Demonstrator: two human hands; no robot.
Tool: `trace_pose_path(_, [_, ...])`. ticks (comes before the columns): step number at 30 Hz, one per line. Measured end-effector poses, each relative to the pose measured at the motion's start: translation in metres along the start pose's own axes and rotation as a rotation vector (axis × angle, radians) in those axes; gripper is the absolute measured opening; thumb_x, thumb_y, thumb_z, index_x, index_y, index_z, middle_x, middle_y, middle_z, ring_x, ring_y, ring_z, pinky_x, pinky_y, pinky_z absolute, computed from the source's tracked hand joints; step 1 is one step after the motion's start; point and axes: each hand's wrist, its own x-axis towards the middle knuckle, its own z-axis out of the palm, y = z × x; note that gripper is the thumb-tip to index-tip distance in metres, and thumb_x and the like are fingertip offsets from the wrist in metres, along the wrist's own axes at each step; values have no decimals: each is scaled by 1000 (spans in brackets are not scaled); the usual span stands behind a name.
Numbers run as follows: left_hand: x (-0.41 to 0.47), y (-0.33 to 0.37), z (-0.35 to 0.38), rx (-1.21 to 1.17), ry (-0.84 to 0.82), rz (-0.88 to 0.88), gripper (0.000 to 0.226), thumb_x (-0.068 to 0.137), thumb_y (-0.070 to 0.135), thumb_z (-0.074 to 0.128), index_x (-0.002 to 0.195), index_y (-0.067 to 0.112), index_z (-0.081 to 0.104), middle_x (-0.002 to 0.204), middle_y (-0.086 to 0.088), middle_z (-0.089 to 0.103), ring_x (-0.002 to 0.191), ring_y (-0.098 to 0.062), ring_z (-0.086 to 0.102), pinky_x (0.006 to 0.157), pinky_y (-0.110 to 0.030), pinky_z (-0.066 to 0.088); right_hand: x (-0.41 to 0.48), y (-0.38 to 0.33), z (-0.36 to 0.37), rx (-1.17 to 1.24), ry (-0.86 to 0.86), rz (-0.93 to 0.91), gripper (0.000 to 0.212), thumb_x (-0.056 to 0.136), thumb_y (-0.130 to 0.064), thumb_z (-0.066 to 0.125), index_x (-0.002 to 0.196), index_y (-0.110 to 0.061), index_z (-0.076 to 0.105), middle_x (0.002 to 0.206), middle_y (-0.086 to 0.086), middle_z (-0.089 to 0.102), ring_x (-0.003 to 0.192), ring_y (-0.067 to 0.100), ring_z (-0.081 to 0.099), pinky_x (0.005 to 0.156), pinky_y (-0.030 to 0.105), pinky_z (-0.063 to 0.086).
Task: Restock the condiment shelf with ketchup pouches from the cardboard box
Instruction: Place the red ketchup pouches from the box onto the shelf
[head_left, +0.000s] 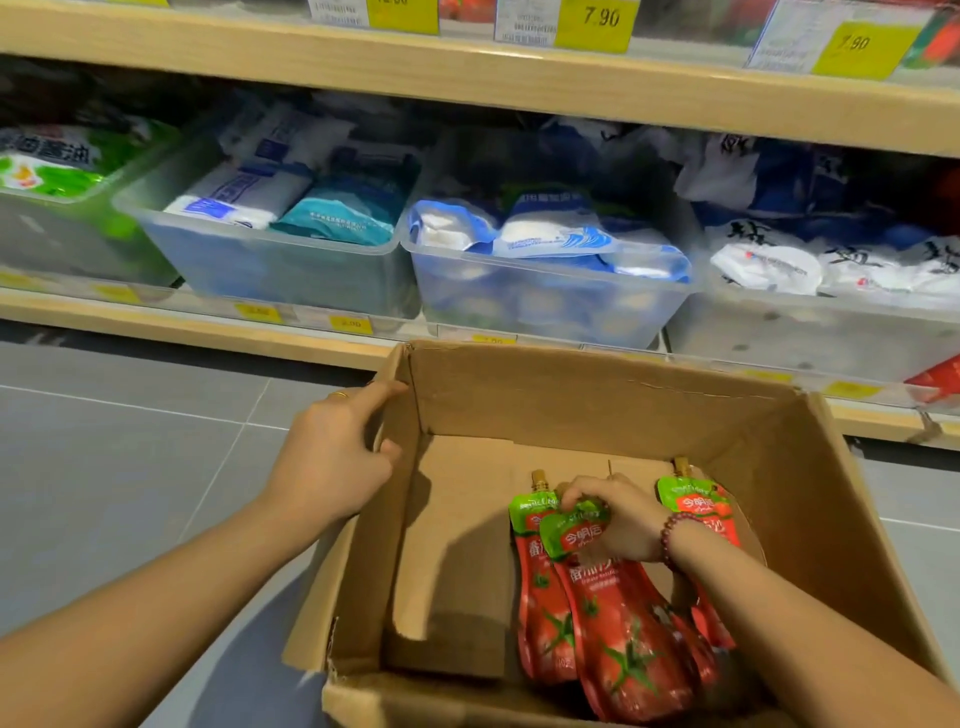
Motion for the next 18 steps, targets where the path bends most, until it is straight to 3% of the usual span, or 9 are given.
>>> trace_pose_path(5, [2, -1, 0, 17, 2, 14, 54, 79, 22, 68, 125, 41, 48, 100, 15, 57, 79, 1, 45, 62, -9, 33, -4, 2, -6, 156, -80, -27, 38, 70, -16, 79, 94, -43, 66, 124, -8, 56, 113, 15, 53, 92, 32, 51])
trace_pose_path(11, [1, 0, 0, 39, 6, 23, 53, 80, 23, 67, 125, 42, 46, 96, 19, 53, 68, 8, 40, 59, -7, 32, -15, -1, -14, 416, 72, -79, 35, 72, -4, 76, 78, -39, 73, 105, -9, 68, 99, 10, 62, 81, 29, 55])
trace_pose_path(15, [0, 9, -8, 162, -31, 42, 57, 80, 24, 66, 132, 37, 45, 106, 7, 65, 76, -7, 59, 64, -23, 49, -32, -16, -34, 505, 179, -208, 36, 73, 1, 74, 77, -35, 75, 89, -11, 72, 84, 8, 68, 75, 26, 55])
trace_pose_path(18, [3, 28, -21, 237, -28, 66, 62, 81, 28, 63, 137, 38, 40, 129, 1, 59, 95, -19, 64, 77, -34, 54, -44, -37, -58, 531, 376, -284, 39, 73, 7, 71, 75, -32, 74, 82, -11, 71, 73, 0, 65, 67, 15, 52])
